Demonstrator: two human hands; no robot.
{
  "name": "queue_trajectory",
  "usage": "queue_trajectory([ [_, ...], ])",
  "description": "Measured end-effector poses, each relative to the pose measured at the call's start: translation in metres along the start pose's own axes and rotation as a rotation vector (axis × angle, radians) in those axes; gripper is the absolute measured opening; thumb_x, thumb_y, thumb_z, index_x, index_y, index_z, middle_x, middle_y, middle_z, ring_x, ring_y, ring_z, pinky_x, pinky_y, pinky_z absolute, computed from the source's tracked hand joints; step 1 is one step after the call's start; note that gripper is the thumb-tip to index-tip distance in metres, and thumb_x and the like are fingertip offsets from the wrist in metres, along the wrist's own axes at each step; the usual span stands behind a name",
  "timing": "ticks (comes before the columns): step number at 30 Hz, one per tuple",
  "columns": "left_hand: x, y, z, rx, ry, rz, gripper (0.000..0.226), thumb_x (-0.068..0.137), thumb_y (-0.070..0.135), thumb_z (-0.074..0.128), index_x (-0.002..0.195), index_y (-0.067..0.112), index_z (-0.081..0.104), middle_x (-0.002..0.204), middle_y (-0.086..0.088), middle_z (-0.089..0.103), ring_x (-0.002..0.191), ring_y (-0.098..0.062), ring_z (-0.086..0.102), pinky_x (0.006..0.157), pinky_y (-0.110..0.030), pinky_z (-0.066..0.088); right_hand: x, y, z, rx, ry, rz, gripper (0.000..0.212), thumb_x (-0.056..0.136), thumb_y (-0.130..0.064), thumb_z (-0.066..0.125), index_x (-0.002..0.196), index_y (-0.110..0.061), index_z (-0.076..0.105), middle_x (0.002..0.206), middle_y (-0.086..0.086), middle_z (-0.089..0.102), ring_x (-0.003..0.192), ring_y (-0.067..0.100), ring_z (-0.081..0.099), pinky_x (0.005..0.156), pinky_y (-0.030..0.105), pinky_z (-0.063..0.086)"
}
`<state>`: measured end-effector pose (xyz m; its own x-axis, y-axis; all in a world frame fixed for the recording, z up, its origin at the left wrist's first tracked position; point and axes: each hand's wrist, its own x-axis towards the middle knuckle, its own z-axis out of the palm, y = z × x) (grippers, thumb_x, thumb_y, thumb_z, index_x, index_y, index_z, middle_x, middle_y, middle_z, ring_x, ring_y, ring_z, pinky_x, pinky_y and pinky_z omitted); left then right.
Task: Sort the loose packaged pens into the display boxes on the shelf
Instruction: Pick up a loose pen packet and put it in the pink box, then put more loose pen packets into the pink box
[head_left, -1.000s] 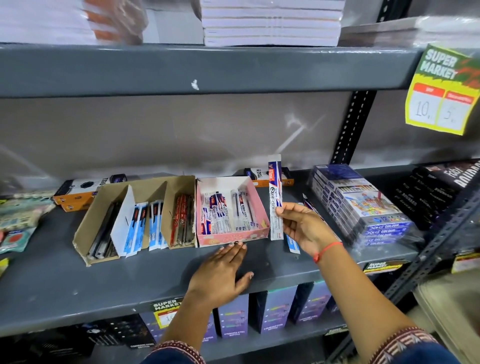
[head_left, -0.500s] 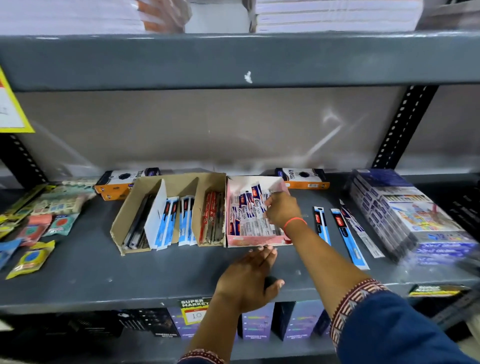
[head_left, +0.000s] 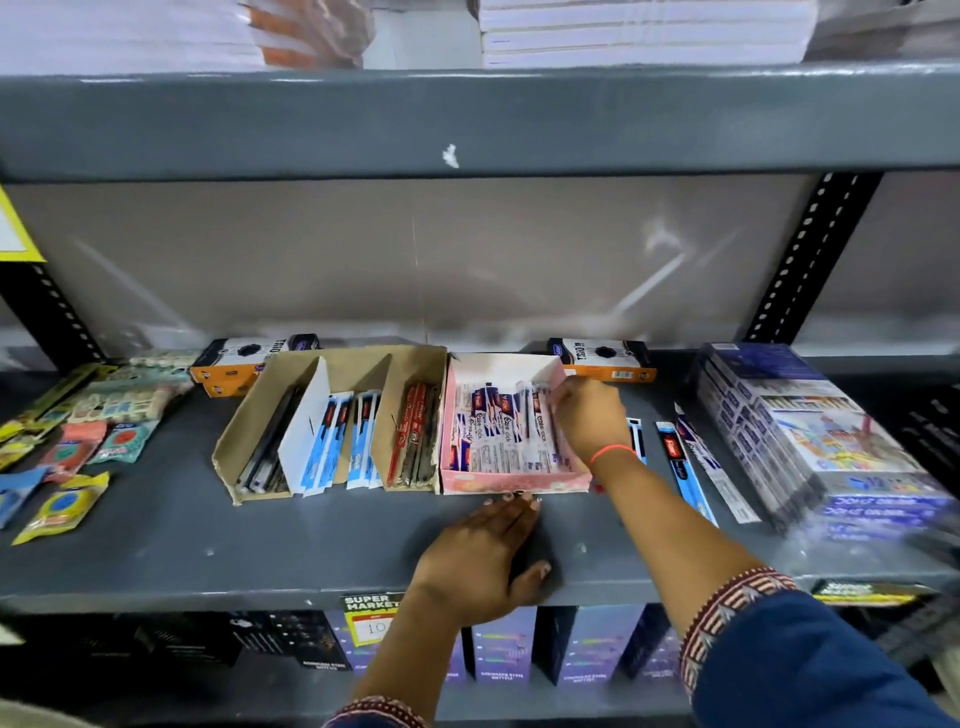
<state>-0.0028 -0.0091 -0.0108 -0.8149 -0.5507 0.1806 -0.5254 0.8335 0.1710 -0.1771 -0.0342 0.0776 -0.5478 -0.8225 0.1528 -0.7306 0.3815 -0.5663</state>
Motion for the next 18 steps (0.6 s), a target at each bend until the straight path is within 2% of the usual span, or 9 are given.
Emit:
queue_trajectory([
  [2,0.000,-0.001,0.000,0.007,0.014,0.006,0.065,0.090,0.055,0.032,0.143,0.021,0.017,0.152,-0.001,0.023,0.137,-0.016,0.017,0.104,-0.019,0.004,-0.004,0.017,-0.008,0.040,0.085,0.061,0.032,0.086,0.001,0.042,0.097,-0.004,0.071,0.100,0.025,0.071,0.090,0.040,0.066,0.073,0.031,0.049],
  [4,0.000,-0.002,0.000,0.014,0.011,0.010,0.064,0.091,0.055,0.031,0.143,0.023,0.015,0.152,0.000,0.022,0.138,-0.015,0.015,0.102,-0.019,0.001,-0.012,0.037,-0.013,0.021,0.127,0.134,0.030,0.086,0.000,0.043,0.099,-0.003,0.070,0.102,0.026,0.070,0.093,0.041,0.065,0.070,0.030,0.046],
  [7,0.000,-0.004,0.003,0.024,-0.028,0.001,0.064,0.091,0.057,0.025,0.144,0.025,0.009,0.153,0.003,0.014,0.138,-0.011,0.008,0.103,-0.020,-0.003,-0.026,0.060,-0.016,-0.075,0.165,0.178,0.029,0.082,0.003,0.045,0.102,-0.002,0.065,0.108,0.027,0.065,0.102,0.043,0.059,0.075,0.040,0.049],
  [10,0.002,-0.004,0.004,0.049,-0.050,0.012,0.064,0.092,0.057,0.021,0.144,0.023,0.005,0.154,0.003,0.010,0.138,-0.010,0.004,0.104,-0.021,-0.007,-0.033,0.072,-0.022,-0.126,0.215,0.191,0.036,0.082,0.005,0.045,0.110,-0.004,0.066,0.115,0.024,0.060,0.108,0.042,0.051,0.080,0.042,0.047],
  [13,0.001,-0.004,0.005,0.037,-0.051,0.019,0.064,0.092,0.056,0.022,0.144,0.022,0.005,0.154,0.002,0.009,0.139,-0.010,0.003,0.105,-0.021,-0.007,-0.037,0.079,-0.030,-0.153,0.218,0.252,0.036,0.083,0.001,0.046,0.114,-0.005,0.064,0.119,0.024,0.057,0.111,0.042,0.050,0.084,0.043,0.047],
  [18,0.001,-0.005,0.006,-0.004,-0.043,0.034,0.066,0.091,0.058,0.019,0.144,0.022,0.003,0.154,0.003,0.006,0.138,-0.009,0.001,0.105,-0.021,-0.009,-0.032,0.093,-0.041,-0.219,0.170,0.394,0.035,0.085,0.003,0.041,0.115,0.005,0.057,0.121,0.028,0.057,0.114,0.043,0.053,0.091,0.046,0.047],
])
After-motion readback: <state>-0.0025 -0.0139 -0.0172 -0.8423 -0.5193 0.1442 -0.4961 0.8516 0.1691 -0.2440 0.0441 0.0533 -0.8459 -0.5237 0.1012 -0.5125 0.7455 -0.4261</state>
